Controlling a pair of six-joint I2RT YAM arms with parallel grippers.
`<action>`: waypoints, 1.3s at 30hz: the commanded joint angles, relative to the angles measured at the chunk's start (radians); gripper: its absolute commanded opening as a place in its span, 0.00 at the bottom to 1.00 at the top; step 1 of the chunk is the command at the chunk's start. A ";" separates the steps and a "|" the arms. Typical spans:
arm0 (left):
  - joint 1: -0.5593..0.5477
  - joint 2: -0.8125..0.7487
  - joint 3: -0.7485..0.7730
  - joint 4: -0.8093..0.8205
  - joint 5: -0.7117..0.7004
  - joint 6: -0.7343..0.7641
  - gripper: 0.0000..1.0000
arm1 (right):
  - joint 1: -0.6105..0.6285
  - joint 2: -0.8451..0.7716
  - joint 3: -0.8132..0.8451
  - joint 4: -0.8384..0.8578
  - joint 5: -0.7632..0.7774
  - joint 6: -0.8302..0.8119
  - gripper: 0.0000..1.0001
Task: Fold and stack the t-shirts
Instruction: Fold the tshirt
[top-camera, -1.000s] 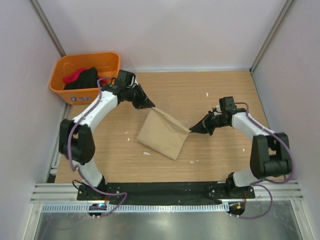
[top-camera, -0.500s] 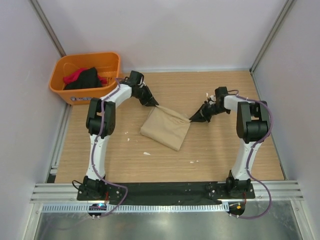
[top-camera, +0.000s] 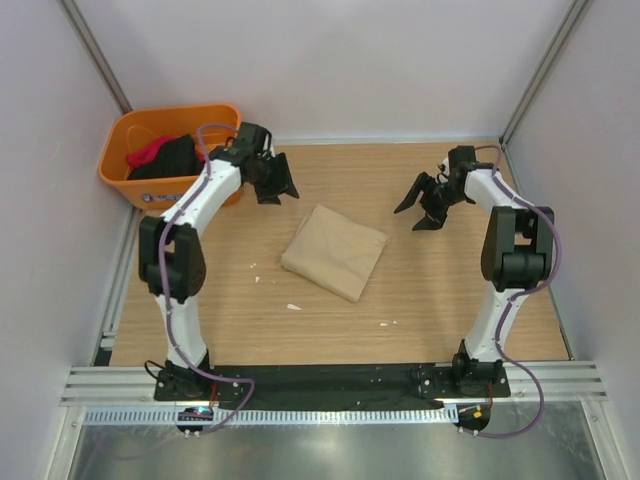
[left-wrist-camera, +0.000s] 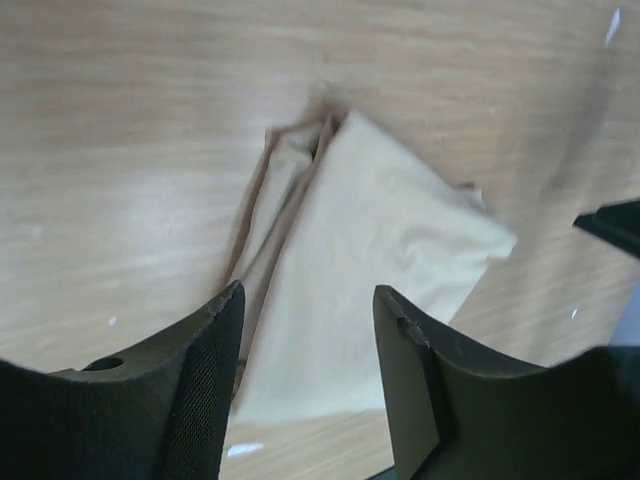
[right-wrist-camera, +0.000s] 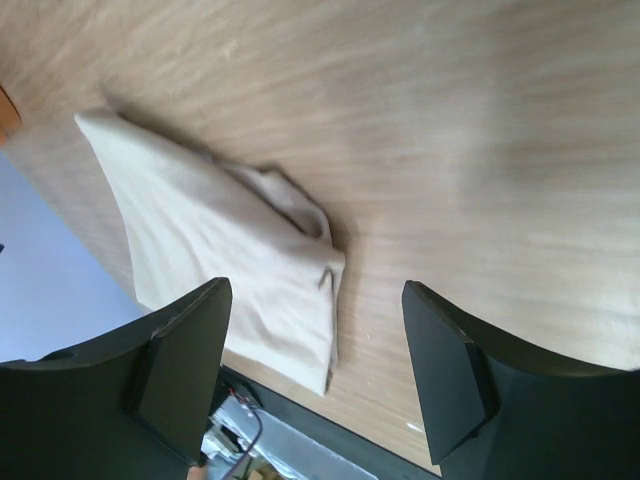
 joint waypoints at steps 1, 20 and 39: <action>0.010 -0.163 -0.159 0.023 -0.011 0.078 0.56 | 0.006 -0.127 -0.093 -0.033 0.036 -0.031 0.75; 0.037 -0.286 -0.773 0.598 0.347 0.017 0.43 | 0.099 -0.248 -0.569 0.591 -0.067 0.161 0.89; 0.035 -0.439 -0.930 0.571 0.397 0.034 0.36 | 0.128 -0.046 -0.278 0.436 -0.057 -0.051 0.72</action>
